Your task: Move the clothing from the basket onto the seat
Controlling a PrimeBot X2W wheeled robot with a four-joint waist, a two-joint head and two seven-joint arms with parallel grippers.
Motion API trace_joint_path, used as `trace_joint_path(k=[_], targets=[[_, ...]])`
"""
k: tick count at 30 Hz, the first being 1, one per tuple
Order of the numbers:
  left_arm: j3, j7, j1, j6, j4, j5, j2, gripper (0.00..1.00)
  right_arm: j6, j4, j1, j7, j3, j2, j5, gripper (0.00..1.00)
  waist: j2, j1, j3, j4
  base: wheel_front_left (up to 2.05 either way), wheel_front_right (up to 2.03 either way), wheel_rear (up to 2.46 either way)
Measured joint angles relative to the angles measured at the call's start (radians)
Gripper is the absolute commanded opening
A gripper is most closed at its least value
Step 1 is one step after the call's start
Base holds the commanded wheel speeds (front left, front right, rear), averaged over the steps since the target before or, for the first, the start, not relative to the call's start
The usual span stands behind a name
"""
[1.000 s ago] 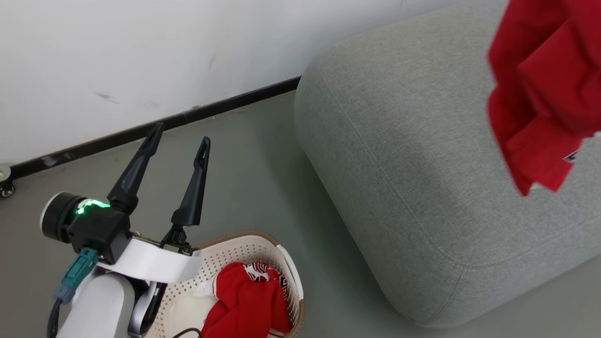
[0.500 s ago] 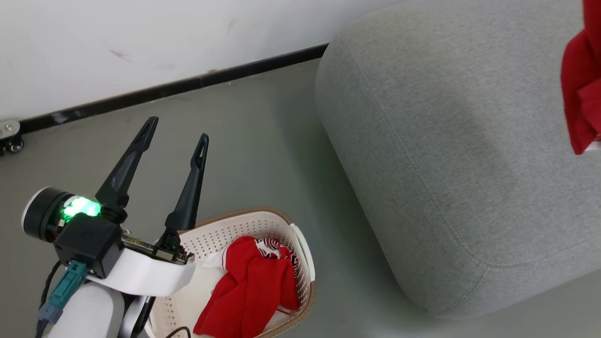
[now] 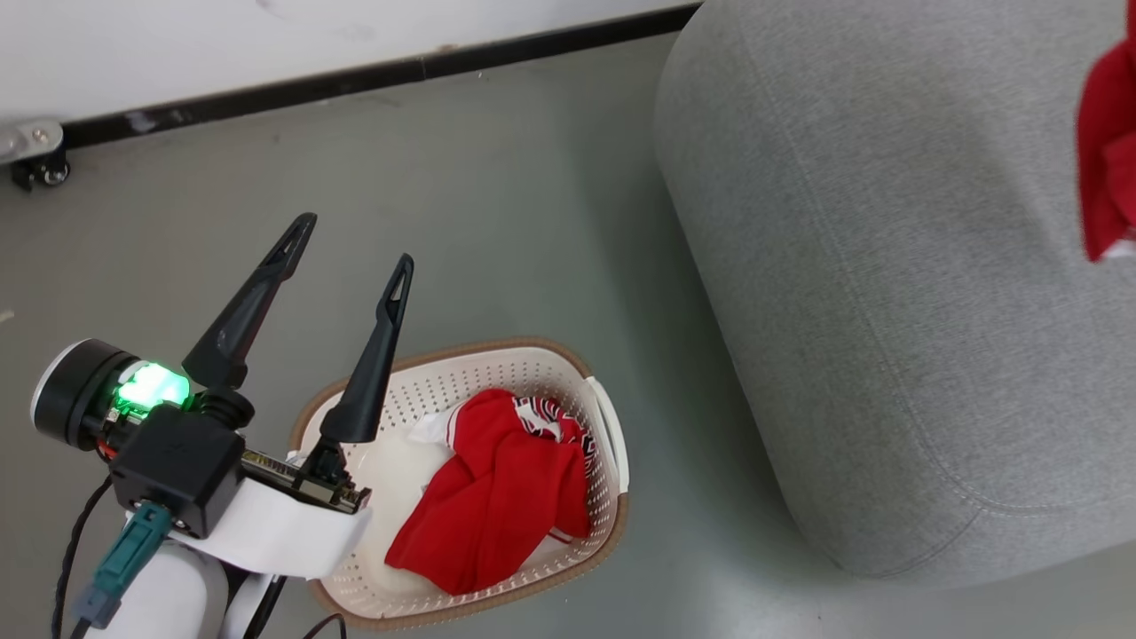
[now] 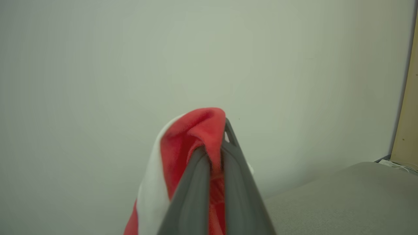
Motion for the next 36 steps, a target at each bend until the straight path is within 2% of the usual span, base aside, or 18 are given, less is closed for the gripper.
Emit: trace_joint_path(k=[20, 29, 36], targets=[[-0.025, 0.078, -0.020, -0.028, -0.073, 0.015, 0.017, 1.00, 0.000, 0.246, 0.000, -0.077, -0.052, 0.033, -0.088, 0.00, 0.0000, 0.0000, 0.135, 0.066, 0.00, 0.00, 0.00], [-0.028, 0.087, -0.051, -0.035, -0.091, 0.015, 0.022, 1.00, 0.000, 0.319, 0.036, -0.076, -0.007, 0.093, -0.100, 0.00, 0.0000, 0.0001, 0.190, 0.082, 0.00, 0.00, 0.00], [-0.027, 0.087, -0.074, -0.036, -0.096, 0.015, 0.024, 1.00, 0.000, 0.362, 0.054, -0.064, 0.028, 0.101, -0.108, 0.00, 0.0000, 0.0000, 0.226, 0.084, 0.00, 0.00, 0.00]])
